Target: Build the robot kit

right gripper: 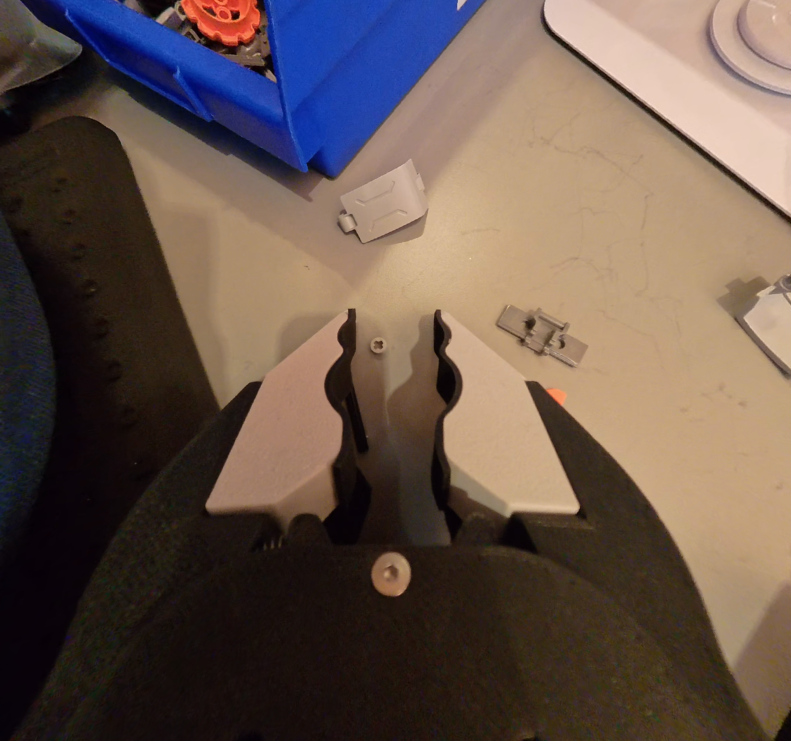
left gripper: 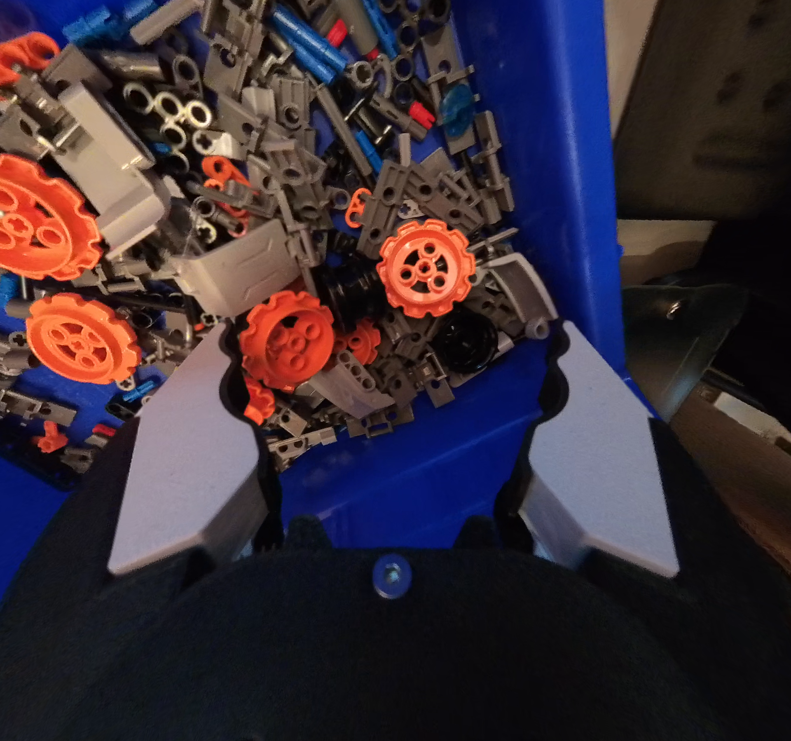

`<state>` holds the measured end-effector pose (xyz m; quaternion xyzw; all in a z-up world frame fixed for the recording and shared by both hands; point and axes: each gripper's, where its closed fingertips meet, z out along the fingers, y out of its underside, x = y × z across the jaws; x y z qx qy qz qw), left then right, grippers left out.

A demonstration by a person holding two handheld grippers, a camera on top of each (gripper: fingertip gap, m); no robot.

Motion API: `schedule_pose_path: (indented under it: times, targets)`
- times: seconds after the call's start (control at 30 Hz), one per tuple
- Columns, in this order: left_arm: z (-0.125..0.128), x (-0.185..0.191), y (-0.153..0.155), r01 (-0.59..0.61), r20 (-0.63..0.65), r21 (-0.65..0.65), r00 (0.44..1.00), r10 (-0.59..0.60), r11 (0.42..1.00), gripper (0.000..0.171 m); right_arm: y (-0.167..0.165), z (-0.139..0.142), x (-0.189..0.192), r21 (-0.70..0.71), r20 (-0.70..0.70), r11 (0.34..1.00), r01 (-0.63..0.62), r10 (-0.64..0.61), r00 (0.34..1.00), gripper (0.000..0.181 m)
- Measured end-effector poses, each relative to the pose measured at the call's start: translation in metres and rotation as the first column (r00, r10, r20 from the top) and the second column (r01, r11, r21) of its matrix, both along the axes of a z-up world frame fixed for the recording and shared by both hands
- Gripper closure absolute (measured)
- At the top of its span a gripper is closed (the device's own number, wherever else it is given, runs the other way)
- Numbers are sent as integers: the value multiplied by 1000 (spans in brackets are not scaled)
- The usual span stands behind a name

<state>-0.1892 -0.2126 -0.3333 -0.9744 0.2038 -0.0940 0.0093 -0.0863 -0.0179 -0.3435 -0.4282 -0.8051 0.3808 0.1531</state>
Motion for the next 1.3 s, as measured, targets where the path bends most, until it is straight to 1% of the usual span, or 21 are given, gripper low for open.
schedule_pose_path:
  times: [0.03,0.1,0.17,0.23,0.3,0.4,0.43,0.47,0.53,0.6,0.7,0.77,0.93,1.0,1.07,1.3]
  targets:
    - [1,3,1,11,3,4,1000,-11,1000,34,0,0,0,0,0,1000,0,0,1000,147]
    - [3,6,3,40,-9,9,999,-40,999,39,0,0,0,-1,1,1000,-1,1,1000,147]
    - [8,9,5,56,7,27,998,-56,998,42,0,0,0,0,0,1000,-2,2,1000,146]
    - [15,11,8,40,41,53,998,-42,998,43,0,0,0,0,0,1000,-2,2,1000,146]
    - [20,4,13,13,35,82,999,-16,997,42,0,0,0,0,0,1000,-2,2,1000,146]
    - [20,-26,20,-61,-34,113,997,65,992,20,0,0,0,0,0,1000,-1,1,1000,146]
    - [18,-32,21,-95,-19,110,995,98,989,14,0,0,0,0,0,1000,-1,1,1000,146]
    - [15,-39,21,-133,-17,98,991,135,986,14,0,0,0,1,-1,1000,-1,1,1000,146]
    - [7,-45,18,-139,-21,64,990,141,988,13,0,0,0,0,0,1000,0,0,1000,146]
    - [-2,-46,13,-145,-27,0,989,145,989,14,0,0,0,-1,1,1000,0,0,1000,146]
    - [-4,-43,11,-153,-1,-46,988,153,987,13,0,0,0,-4,2,1000,1,-1,1000,146]
    - [-4,-39,15,-132,8,-37,991,132,991,14,0,0,0,-6,3,1000,1,-1,1000,146]
    - [-2,-12,19,-33,25,-25,999,34,999,14,0,0,0,-8,5,1000,2,-2,1000,146]
    - [0,-3,23,-2,28,0,1000,2,1000,14,0,0,0,-8,5,1000,2,-2,1000,146]
    - [1,3,25,24,33,19,999,-25,1000,18,0,0,0,-9,5,1000,2,-2,1000,146]
    - [15,12,26,54,34,78,998,-57,995,21,0,0,0,-8,4,1000,1,-1,1000,146]
